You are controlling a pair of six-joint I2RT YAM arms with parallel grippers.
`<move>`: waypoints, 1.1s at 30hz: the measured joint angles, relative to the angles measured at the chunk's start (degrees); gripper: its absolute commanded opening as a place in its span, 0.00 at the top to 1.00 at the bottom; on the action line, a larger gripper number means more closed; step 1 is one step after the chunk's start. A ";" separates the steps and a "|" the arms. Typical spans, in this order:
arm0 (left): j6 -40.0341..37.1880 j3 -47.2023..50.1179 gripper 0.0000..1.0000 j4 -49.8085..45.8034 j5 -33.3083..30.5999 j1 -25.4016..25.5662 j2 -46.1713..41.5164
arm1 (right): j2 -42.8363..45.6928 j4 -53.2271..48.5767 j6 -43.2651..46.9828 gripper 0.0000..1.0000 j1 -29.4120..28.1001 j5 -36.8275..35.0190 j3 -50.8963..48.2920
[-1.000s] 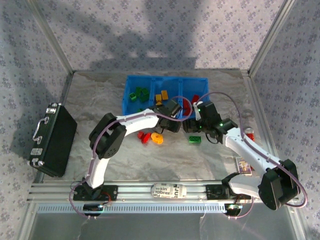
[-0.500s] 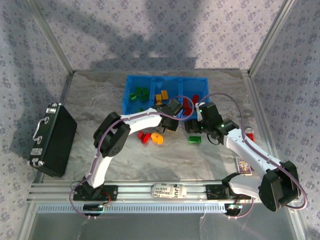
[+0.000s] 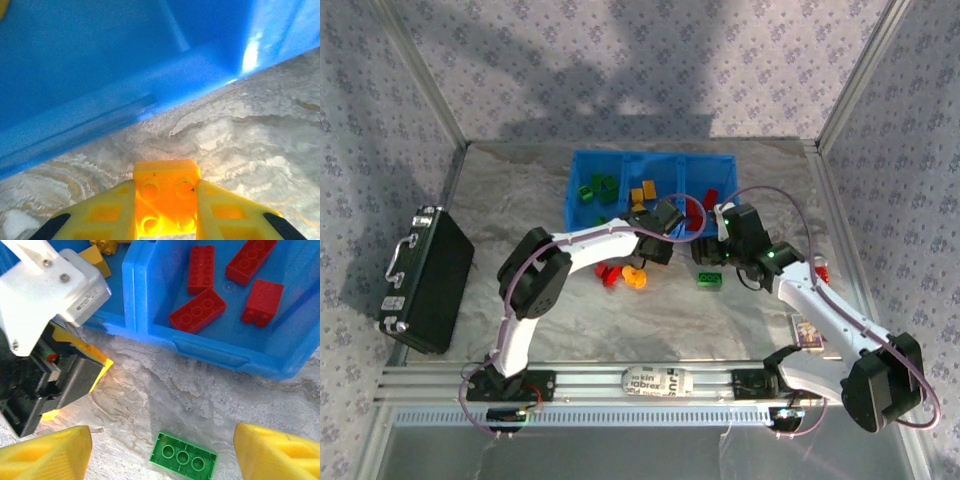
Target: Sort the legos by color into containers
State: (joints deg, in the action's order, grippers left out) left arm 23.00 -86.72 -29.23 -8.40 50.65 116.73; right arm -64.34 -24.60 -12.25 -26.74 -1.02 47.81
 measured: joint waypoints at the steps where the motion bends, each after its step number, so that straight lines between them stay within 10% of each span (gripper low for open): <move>1: -0.02 0.00 0.72 -0.24 -0.09 0.02 -0.98 | 0.17 0.00 0.00 0.23 0.00 0.00 0.00; 12: -3.17 -7.17 0.68 -3.06 -1.49 -4.61 -7.06 | 0.94 0.00 0.00 0.23 0.26 0.44 0.00; 15: -5.11 -14.95 0.34 -4.50 -1.51 -7.61 -4.04 | 1.33 -0.02 -0.02 0.23 0.26 0.44 0.00; 19: -5.46 -20.44 0.22 -5.86 -2.32 -9.33 -0.48 | 2.49 -0.39 -0.26 0.17 0.26 0.42 0.00; 33: -0.31 4.17 0.24 -5.29 -2.54 -3.28 -13.53 | 2.58 -0.61 -1.11 0.12 0.90 0.42 -1.92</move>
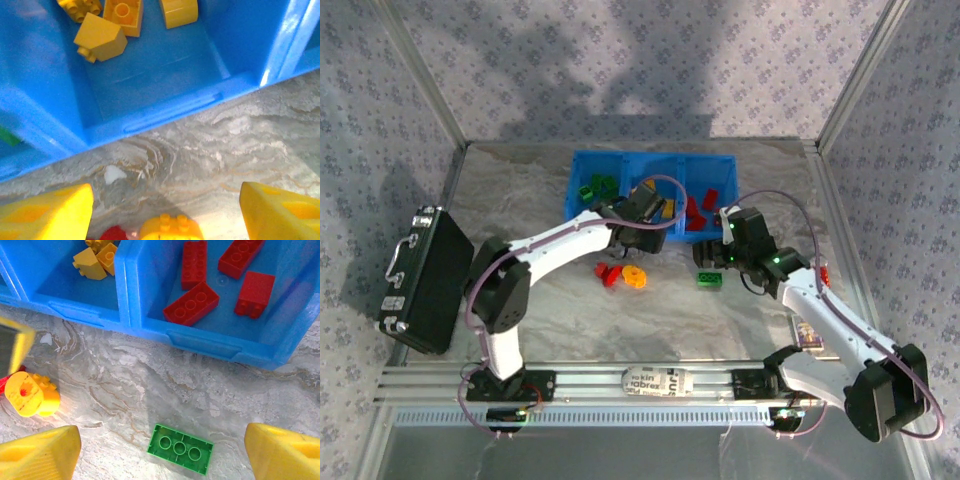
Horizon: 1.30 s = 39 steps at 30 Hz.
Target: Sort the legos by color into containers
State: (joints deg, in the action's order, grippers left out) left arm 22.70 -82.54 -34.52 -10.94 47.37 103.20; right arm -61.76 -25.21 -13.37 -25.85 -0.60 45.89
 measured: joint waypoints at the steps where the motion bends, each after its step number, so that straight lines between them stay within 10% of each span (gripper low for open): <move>1: 0.85 1.42 0.24 0.22 0.20 0.28 -1.55 | -0.15 0.00 -0.20 0.11 0.00 0.00 0.00; 14: 6.56 16.09 0.20 1.55 1.97 2.73 -6.36 | -0.28 -0.09 -1.95 0.10 -0.66 0.42 0.00; 39: 6.78 12.20 0.18 1.55 5.35 4.48 -1.44 | 0.46 -0.90 -2.75 0.05 -2.05 0.39 -0.76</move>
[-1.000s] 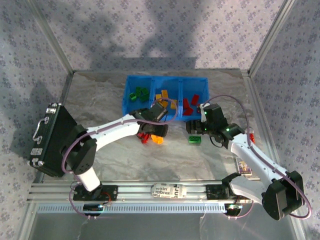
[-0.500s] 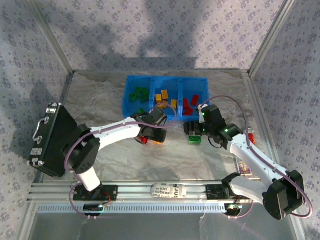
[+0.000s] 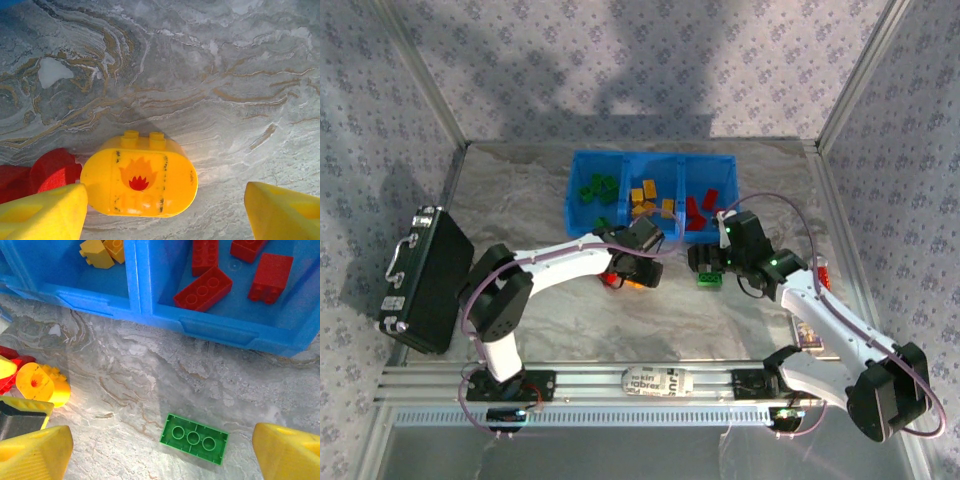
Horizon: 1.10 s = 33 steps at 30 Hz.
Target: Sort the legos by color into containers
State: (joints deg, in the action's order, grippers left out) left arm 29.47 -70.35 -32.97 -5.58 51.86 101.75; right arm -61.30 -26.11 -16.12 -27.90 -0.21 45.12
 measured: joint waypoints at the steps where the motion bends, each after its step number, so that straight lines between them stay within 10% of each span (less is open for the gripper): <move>1: 0.04 0.02 0.18 0.00 0.00 0.02 0.00 | 0.02 0.00 0.00 0.05 0.00 0.00 -0.11; 33: 0.15 -0.13 0.29 2.84 0.44 -0.92 7.06 | 0.28 0.00 0.00 0.06 0.07 0.00 -0.31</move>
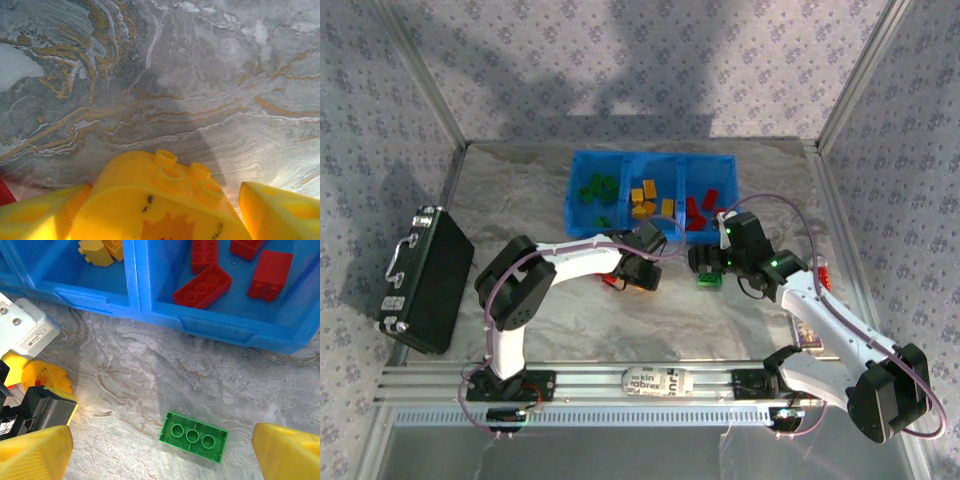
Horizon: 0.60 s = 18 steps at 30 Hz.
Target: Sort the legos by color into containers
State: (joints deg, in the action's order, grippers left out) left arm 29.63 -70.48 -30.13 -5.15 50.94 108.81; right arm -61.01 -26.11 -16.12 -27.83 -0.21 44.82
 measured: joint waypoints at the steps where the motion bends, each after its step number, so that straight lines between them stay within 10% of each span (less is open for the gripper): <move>1: -0.13 0.00 0.31 -0.04 -0.02 -0.02 0.00 | 0.00 0.00 0.00 0.05 0.09 0.00 0.00; 18: -2.45 -5.86 0.43 -3.43 -0.26 -0.33 -0.31 | 0.00 0.00 0.02 0.06 0.59 0.00 0.00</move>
State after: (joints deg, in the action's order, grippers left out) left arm 27.18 -76.34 -33.56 -5.41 50.61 108.51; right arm -61.01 -26.11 -16.10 -27.24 -0.21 44.82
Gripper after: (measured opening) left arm 0.608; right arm 0.942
